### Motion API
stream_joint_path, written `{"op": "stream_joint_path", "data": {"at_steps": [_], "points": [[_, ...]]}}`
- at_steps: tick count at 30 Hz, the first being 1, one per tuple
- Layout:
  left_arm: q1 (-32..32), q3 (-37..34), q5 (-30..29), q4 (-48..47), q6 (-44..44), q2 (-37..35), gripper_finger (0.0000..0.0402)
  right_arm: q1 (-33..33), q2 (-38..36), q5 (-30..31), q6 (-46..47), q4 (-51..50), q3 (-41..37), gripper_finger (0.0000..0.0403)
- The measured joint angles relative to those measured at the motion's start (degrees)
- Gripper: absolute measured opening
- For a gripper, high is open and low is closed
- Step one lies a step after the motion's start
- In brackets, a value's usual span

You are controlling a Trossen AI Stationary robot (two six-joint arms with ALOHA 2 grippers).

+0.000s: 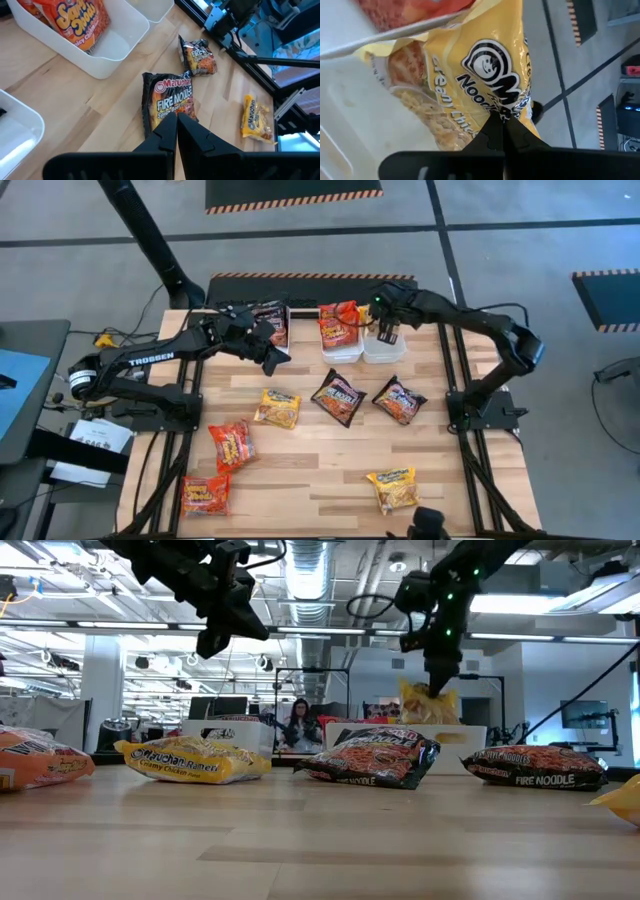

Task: Sort Maruchan noodles
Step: Put the yellow noodle pack into the right white bin, then put the red noodle pack into the middle white bin

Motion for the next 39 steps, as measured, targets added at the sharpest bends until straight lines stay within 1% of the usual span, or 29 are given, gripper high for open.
{"op": "stream_joint_path", "data": {"at_steps": [7,10,15,22,26,28,33,39], "points": [[0.0,0.0,0.0,0.0,1.0,0.0,0.0000,0.0,5.2,0.1,-1.6,0.3,0.0,0.0003],[0.0,0.0,0.0,0.0,1.0,0.0,0.0000,0.0,6.9,0.2,-3.6,0.4,0.0,0.0010],[0.0,0.0,0.0,-0.1,1.0,0.0,0.0000,0.1,9.4,2.5,-4.1,1.2,0.6,0.0047],[0.0,0.0,0.0,-1.8,1.0,0.0,0.0000,0.3,10.2,2.7,-0.8,-0.7,4.1,0.0105],[0.0,0.0,0.0,-3.2,1.0,0.0,0.0000,1.1,10.2,2.4,4.3,-7.9,9.3,0.0127],[0.0,0.0,0.0,-3.5,1.0,0.0,0.0000,1.7,10.1,-0.4,7.1,-12.9,12.3,0.0133],[0.0,0.0,0.0,-3.5,0.7,0.0,0.0000,3.9,10.1,-10.5,13.2,-21.2,17.6,0.0135],[-0.4,0.0,0.3,-3.5,0.7,0.0,0.0000,6.9,10.1,-21.1,18.4,-26.6,19.2,0.0132]]}}
